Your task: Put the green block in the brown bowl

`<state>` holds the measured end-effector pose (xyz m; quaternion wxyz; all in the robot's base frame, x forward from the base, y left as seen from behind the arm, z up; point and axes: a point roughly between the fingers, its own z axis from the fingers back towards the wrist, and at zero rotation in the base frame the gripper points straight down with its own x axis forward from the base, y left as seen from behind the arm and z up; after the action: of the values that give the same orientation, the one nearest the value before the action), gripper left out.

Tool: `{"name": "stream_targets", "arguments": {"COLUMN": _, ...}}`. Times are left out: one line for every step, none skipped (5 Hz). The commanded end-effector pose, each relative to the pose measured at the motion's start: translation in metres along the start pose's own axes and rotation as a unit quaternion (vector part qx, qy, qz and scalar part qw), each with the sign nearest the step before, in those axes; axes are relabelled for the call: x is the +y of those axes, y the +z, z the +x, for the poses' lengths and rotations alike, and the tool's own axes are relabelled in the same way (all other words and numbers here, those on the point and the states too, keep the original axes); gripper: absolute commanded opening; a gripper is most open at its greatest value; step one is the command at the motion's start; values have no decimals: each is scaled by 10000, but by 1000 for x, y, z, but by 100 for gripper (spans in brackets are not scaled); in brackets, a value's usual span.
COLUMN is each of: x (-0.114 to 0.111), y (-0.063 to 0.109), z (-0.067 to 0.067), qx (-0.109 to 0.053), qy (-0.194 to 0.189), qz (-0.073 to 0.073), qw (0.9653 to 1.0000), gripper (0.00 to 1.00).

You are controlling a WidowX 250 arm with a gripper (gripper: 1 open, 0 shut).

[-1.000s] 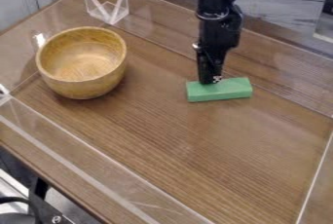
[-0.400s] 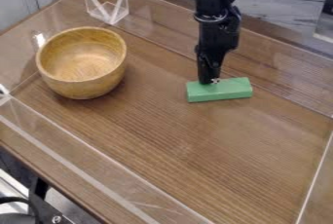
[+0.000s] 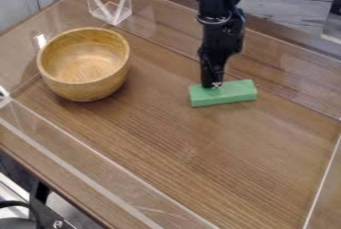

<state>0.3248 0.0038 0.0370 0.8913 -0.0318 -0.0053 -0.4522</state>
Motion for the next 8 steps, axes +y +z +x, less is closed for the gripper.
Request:
{"name": "stream_targets", "arguments": {"x": 2, "y": 36, "z": 10, "qx": -191, "qy": -244, "qz": 271, "qw": 9992, "gripper": 0}}
{"name": "stream_targets", "arguments": {"x": 2, "y": 34, "z": 8, "qx": -217, "qy": -359, "qz": 269, "qw": 9988, "gripper": 100}}
{"name": "stream_targets", "arguments": {"x": 0, "y": 24, "z": 11, "qx": -246, "qy": -127, "qz": 287, "qw": 9992, "gripper": 100}}
{"name": "stream_targets", "arguments": {"x": -2, "y": 11, "z": 17, "qx": -290, "qy": 65, "qz": 319, "qw": 9991, "gripper": 100}}
{"name": "stream_targets", "arguments": {"x": 7, "y": -1, "z": 20, "qx": -342, "qy": -67, "qz": 319, "qw": 9989, "gripper": 100}}
{"name": "stream_targets", "arguments": {"x": 14, "y": -4, "z": 22, "qx": -335, "qy": -79, "qz": 329, "qw": 9989, "gripper": 100}}
{"name": "stream_targets", "arguments": {"x": 19, "y": -3, "z": 21, "qx": -287, "qy": -6, "qz": 291, "qw": 9992, "gripper": 0}}
{"name": "stream_targets", "arguments": {"x": 19, "y": 0, "z": 22, "qx": -194, "qy": -103, "qz": 219, "qw": 9995, "gripper": 0}}
